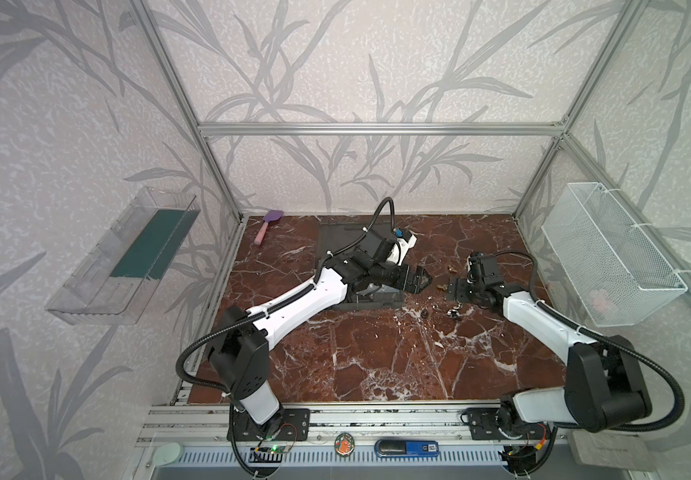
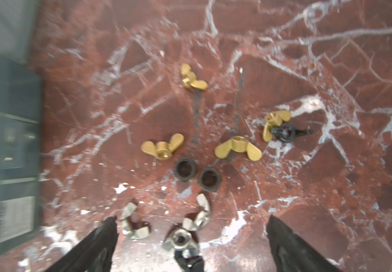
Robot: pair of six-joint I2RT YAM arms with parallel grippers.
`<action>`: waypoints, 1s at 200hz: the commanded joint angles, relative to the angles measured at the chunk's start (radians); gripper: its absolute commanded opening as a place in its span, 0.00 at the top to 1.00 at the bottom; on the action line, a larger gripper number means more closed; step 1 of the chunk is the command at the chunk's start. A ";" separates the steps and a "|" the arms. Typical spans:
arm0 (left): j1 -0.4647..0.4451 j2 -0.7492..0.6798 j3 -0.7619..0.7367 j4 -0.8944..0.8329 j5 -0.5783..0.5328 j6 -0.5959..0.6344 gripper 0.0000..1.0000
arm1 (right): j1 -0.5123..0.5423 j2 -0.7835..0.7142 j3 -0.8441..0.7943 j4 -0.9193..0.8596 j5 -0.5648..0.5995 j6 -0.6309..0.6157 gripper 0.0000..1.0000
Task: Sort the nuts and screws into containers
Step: 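Lower the right gripper and grasp a black hex nut while the left hovers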
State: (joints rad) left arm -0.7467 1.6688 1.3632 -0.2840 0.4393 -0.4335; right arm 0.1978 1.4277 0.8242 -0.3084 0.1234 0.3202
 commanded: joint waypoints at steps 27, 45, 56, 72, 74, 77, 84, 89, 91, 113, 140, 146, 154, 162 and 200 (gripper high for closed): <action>-0.046 -0.005 -0.021 0.025 -0.017 0.005 0.01 | -0.027 0.135 0.099 -0.114 0.043 -0.027 0.24; -0.072 -0.009 -0.019 0.005 -0.036 0.023 0.01 | -0.034 0.182 0.132 -0.130 0.061 -0.039 0.31; -0.084 -0.010 -0.008 -0.016 -0.047 0.036 0.01 | -0.045 0.203 0.151 -0.134 0.046 -0.041 0.34; -0.088 -0.010 0.000 -0.028 -0.052 0.042 0.00 | -0.052 0.224 0.169 -0.128 0.025 -0.043 0.35; -0.088 -0.009 0.000 -0.027 -0.053 0.041 0.01 | -0.052 0.226 0.172 -0.127 0.023 -0.043 0.35; -0.088 -0.010 0.000 -0.027 -0.053 0.041 0.01 | -0.052 0.230 0.176 -0.127 0.020 -0.043 0.35; -0.088 -0.010 0.000 -0.027 -0.055 0.042 0.01 | -0.054 0.241 0.184 -0.129 0.017 -0.043 0.36; -0.088 -0.008 0.000 -0.029 -0.057 0.042 0.01 | -0.054 0.252 0.196 -0.135 0.015 -0.044 0.36; -0.088 -0.008 0.000 -0.029 -0.058 0.042 0.01 | -0.054 0.254 0.198 -0.137 0.015 -0.045 0.36; -0.088 -0.006 0.002 -0.034 -0.065 0.048 0.00 | -0.062 0.300 0.235 -0.159 -0.002 -0.054 0.38; -0.088 -0.001 0.005 -0.041 -0.072 0.053 0.01 | -0.070 0.358 0.297 -0.205 -0.035 -0.065 0.42; -0.088 -0.001 0.006 -0.040 -0.073 0.053 0.01 | -0.070 0.368 0.306 -0.212 -0.037 -0.069 0.42; -0.088 0.000 0.008 -0.045 -0.074 0.053 0.01 | -0.070 0.387 0.324 -0.226 -0.043 -0.073 0.42; -0.088 0.000 0.008 -0.046 -0.075 0.055 0.01 | -0.070 0.406 0.340 -0.243 -0.048 -0.076 0.43; -0.088 0.000 0.016 -0.061 -0.091 0.065 0.01 | -0.070 0.444 0.358 -0.275 -0.062 -0.091 0.48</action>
State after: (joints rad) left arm -0.8360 1.6787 1.3415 -0.3237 0.3710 -0.3920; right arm 0.1314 1.8442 1.1801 -0.5179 0.0776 0.2504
